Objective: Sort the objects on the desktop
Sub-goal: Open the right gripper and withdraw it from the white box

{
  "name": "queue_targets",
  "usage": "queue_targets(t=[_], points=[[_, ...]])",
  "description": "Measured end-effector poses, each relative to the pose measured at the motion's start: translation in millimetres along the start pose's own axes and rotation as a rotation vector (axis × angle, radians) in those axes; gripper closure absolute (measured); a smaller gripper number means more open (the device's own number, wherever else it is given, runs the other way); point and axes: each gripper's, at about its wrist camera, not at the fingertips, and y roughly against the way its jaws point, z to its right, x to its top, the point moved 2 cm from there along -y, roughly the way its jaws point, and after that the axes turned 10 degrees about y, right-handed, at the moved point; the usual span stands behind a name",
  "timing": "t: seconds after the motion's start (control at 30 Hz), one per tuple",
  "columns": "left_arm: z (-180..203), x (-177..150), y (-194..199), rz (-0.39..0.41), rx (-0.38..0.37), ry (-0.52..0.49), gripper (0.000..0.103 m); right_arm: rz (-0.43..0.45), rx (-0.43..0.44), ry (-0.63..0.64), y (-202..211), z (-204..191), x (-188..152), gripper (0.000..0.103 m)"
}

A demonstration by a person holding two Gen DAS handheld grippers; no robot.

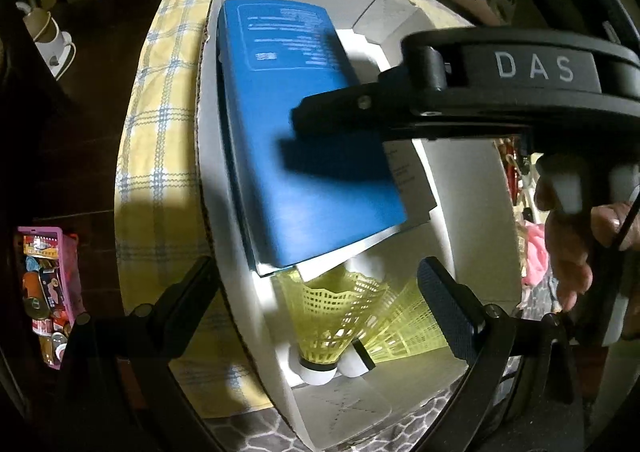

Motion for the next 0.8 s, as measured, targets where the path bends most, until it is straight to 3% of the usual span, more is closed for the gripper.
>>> queue_targets(t=[0.23, 0.3, 0.8], points=[[7.5, -6.1, 12.2, 0.022, 0.02, -0.011, 0.004, 0.028, -0.126, 0.082, 27.9, -3.2, -7.8, 0.039], [11.4, -9.5, 17.9, 0.031, 0.026, -0.017, 0.004, 0.026, -0.161, 0.121, 40.1, -7.9, -14.7, 0.03], [40.5, -59.8, 53.9, 0.126, 0.131, -0.078, 0.0, 0.067, -0.317, 0.235, 93.9, -14.6, -87.8, 0.008]])
